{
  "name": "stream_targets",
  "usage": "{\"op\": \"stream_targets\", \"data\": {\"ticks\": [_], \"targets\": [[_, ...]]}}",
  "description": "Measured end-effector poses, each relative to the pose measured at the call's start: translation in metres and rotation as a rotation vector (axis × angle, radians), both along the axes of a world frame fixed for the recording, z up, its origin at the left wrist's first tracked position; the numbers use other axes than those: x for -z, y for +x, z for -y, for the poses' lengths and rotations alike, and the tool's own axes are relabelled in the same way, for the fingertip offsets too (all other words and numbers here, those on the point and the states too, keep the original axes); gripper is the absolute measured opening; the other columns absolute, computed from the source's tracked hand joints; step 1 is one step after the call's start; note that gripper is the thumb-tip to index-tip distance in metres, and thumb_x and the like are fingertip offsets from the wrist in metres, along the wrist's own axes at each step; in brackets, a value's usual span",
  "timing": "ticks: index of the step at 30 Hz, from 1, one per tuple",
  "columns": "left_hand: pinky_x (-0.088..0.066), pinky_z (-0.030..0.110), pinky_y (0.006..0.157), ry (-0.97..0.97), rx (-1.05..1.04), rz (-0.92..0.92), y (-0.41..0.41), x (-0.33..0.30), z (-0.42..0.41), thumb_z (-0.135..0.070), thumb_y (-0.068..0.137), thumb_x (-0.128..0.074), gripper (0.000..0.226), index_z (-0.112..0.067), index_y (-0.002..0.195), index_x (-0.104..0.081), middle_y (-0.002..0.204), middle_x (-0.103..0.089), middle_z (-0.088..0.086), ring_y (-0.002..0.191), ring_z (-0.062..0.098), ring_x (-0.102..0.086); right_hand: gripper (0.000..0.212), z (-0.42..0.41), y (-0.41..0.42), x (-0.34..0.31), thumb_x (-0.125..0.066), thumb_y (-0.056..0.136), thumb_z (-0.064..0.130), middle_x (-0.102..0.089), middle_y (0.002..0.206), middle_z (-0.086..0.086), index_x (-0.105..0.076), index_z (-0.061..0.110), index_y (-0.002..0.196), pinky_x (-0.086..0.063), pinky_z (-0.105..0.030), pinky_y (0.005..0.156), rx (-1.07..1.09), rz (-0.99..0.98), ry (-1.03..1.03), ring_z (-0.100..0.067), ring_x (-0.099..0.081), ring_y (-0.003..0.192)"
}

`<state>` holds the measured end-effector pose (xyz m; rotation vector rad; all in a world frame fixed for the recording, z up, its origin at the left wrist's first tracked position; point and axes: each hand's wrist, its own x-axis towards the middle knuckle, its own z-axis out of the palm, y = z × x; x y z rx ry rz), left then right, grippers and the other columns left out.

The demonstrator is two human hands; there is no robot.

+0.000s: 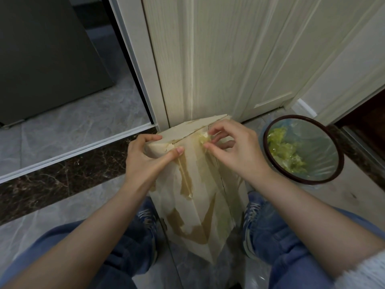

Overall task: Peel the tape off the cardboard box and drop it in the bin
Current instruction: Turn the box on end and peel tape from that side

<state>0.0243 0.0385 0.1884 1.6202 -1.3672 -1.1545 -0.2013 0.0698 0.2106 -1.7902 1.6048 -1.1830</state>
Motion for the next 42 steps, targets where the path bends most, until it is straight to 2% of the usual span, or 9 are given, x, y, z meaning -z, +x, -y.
{"op": "stream_targets", "data": {"ticks": [9,14,19,22,24,29,34,40,42], "targets": [[-0.050,0.045,0.105,-0.014,0.008,0.012,-0.001,0.000,-0.001,-0.075,0.042,-0.081,0.071,-0.040,0.103,-0.066,0.128,-0.057,-0.008,0.120,0.010,-0.053,0.008,0.002,0.002,0.006,-0.073,0.088,0.010,-0.068,0.104,0.004,-0.077,0.013,0.094,-0.057,-0.026,0.088,-0.017,0.195,0.096,-0.010,-0.066,0.101],[-0.049,0.045,0.105,-0.008,0.005,0.009,-0.001,0.000,-0.001,-0.075,0.042,-0.081,0.071,-0.041,0.102,-0.066,0.129,-0.056,-0.009,0.120,0.008,-0.052,0.034,0.002,0.005,0.004,-0.080,0.080,0.007,-0.066,0.107,0.004,-0.058,0.020,0.103,-0.058,-0.028,0.083,0.064,0.412,0.263,-0.011,-0.071,0.091],[-0.051,0.046,0.103,-0.009,-0.002,0.000,0.000,0.002,-0.001,-0.075,0.043,-0.081,0.069,-0.041,0.102,-0.067,0.128,-0.058,-0.008,0.119,0.010,-0.054,0.025,0.003,0.004,0.002,-0.081,0.081,0.029,-0.073,0.101,0.008,-0.072,0.021,0.103,-0.060,-0.033,0.084,0.122,0.300,0.405,-0.011,-0.070,0.086],[-0.052,0.046,0.102,-0.003,-0.008,-0.013,0.000,0.003,-0.001,-0.075,0.043,-0.081,0.068,-0.042,0.101,-0.067,0.128,-0.058,-0.007,0.118,0.011,-0.055,0.017,0.001,0.007,0.001,-0.076,0.086,0.024,-0.075,0.097,-0.001,-0.076,0.015,0.100,-0.060,-0.045,0.084,0.128,0.423,0.483,-0.023,-0.074,0.083],[-0.051,0.046,0.103,0.000,0.003,-0.007,0.001,0.003,0.000,-0.075,0.043,-0.081,0.071,-0.041,0.103,-0.066,0.128,-0.058,-0.007,0.119,0.010,-0.054,0.010,0.001,0.006,0.002,-0.073,0.089,0.019,-0.075,0.093,-0.004,-0.074,0.012,0.096,-0.059,-0.043,0.086,0.130,0.409,0.457,-0.023,-0.072,0.082],[-0.050,0.045,0.104,0.015,-0.007,0.010,0.001,0.006,0.004,-0.075,0.041,-0.083,0.070,-0.043,0.101,-0.065,0.128,-0.057,-0.008,0.119,0.010,-0.054,0.005,-0.003,0.010,0.005,-0.068,0.093,0.021,-0.069,0.098,0.007,-0.066,0.019,0.088,-0.052,-0.036,0.097,0.060,0.305,0.451,-0.009,-0.065,0.097],[-0.051,0.045,0.104,-0.002,-0.023,0.033,0.005,0.011,0.004,-0.075,0.043,-0.084,0.068,-0.046,0.100,-0.064,0.128,-0.057,-0.009,0.119,0.009,-0.054,0.012,-0.002,0.013,0.007,-0.062,0.097,0.028,-0.072,0.110,-0.001,-0.061,0.020,0.088,-0.050,-0.047,0.103,0.062,0.428,0.488,-0.013,-0.065,0.111],[-0.050,0.045,0.105,-0.023,-0.014,0.046,0.003,0.009,0.003,-0.075,0.043,-0.084,0.068,-0.046,0.101,-0.064,0.130,-0.056,-0.010,0.121,0.010,-0.053,0.010,-0.001,0.014,0.002,-0.054,0.100,0.009,-0.069,0.104,-0.009,-0.060,0.000,0.101,-0.056,-0.024,0.091,0.162,0.774,0.546,-0.013,-0.069,0.098],[-0.050,0.044,0.105,-0.030,-0.005,0.056,0.001,0.007,0.002,-0.073,0.044,-0.083,0.068,-0.044,0.103,-0.064,0.130,-0.055,-0.010,0.120,0.008,-0.051,0.010,-0.002,0.014,0.002,-0.054,0.100,0.007,-0.068,0.106,-0.013,-0.060,-0.001,0.102,-0.056,-0.025,0.094,0.183,0.849,0.578,-0.016,-0.069,0.101]]}}
